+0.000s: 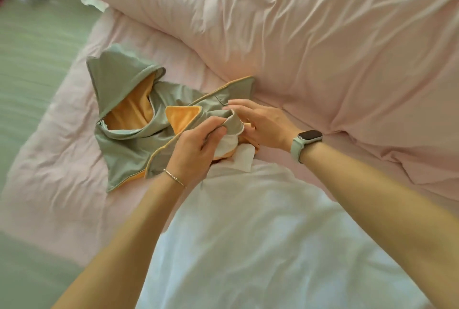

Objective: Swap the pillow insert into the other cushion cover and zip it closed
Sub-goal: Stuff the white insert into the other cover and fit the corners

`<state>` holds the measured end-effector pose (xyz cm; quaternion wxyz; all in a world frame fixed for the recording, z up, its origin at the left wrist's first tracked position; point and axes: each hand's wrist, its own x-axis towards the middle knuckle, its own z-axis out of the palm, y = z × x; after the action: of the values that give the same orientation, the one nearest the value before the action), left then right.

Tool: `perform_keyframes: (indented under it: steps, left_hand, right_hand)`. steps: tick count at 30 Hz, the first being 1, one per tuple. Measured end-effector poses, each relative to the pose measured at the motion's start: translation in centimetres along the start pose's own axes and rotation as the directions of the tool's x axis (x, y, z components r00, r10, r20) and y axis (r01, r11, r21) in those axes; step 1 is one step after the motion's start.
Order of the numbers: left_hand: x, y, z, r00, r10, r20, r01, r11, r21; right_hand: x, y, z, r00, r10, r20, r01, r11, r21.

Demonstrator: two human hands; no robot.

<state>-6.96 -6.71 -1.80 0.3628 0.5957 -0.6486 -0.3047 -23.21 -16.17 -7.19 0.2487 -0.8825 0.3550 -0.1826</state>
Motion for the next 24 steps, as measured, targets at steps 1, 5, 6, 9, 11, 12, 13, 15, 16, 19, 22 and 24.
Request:
perform_keyframes:
  steps: [1, 5, 6, 9, 11, 12, 13, 15, 16, 19, 22, 24]
  left_hand:
    - [0.7, 0.6, -0.2, 1.0, 0.018, -0.002, -0.018, 1.0, 0.013]
    - [4.5, 4.3, -1.7, 0.975, 0.16, -0.153, -0.128, 0.971, 0.202]
    - [5.7, 5.6, -2.1, 0.949, 0.244, -0.198, -0.184, 0.942, 0.281]
    - [9.6, 10.2, -2.7, 0.745, 0.597, -0.296, -0.425, 0.767, 0.48]
    - [11.2, 12.2, -2.8, 0.611, 0.746, -0.263, -0.538, 0.636, 0.554]
    - [11.5, 12.1, -2.5, 0.593, 0.775, -0.216, -0.562, 0.591, 0.578]
    - [11.4, 11.2, -2.2, 0.611, 0.777, -0.151, -0.574, 0.566, 0.591]
    - [10.6, 7.7, -0.6, 0.689, 0.725, 0.025, -0.59, 0.54, 0.6]
    - [9.9, 5.5, 0.5, 0.724, 0.678, 0.127, -0.596, 0.523, 0.609]
    - [7.3, -0.2, 4.0, 0.793, 0.506, 0.34, -0.588, 0.488, 0.645]
    - [5.3, -3.4, 6.2, 0.868, 0.354, 0.347, -0.495, 0.587, 0.641]
    - [4.8, -4.8, 6.7, 0.912, 0.256, 0.32, -0.407, 0.663, 0.629]
  right_hand:
    - [0.0, -0.5, -0.8, 1.0, 0.0, -0.024, 0.0, 1.0, 0.019]
    - [-0.2, -1.3, -7.9, 0.879, 0.253, -0.404, -0.199, 0.965, 0.171]
    - [-0.2, -1.7, -10.0, 0.829, 0.278, -0.485, -0.211, 0.959, 0.189]
    - [-1.2, -3.4, -16.2, 0.661, 0.257, -0.705, -0.185, 0.966, 0.179]
    - [-3.3, -4.0, -18.7, 0.544, 0.184, -0.819, -0.171, 0.98, 0.106]
    - [-4.7, -3.7, -18.8, 0.535, 0.145, -0.833, -0.205, 0.978, 0.038]
    - [-6.2, -2.9, -18.1, 0.566, 0.122, -0.816, -0.258, 0.966, -0.035]
    - [-9.4, -1.0, -14.8, 0.672, 0.183, -0.718, -0.368, 0.924, -0.109]
    - [-10.9, -0.3, -12.7, 0.714, 0.26, -0.65, -0.417, 0.904, -0.097]
    - [-14.2, 1.2, -6.7, 0.753, 0.546, -0.366, -0.576, 0.817, 0.035]
    - [-15.8, 1.3, -2.2, 0.654, 0.722, -0.226, -0.721, 0.685, 0.1]
    - [-15.6, 0.0, -0.3, 0.583, 0.747, -0.318, -0.743, 0.649, 0.162]
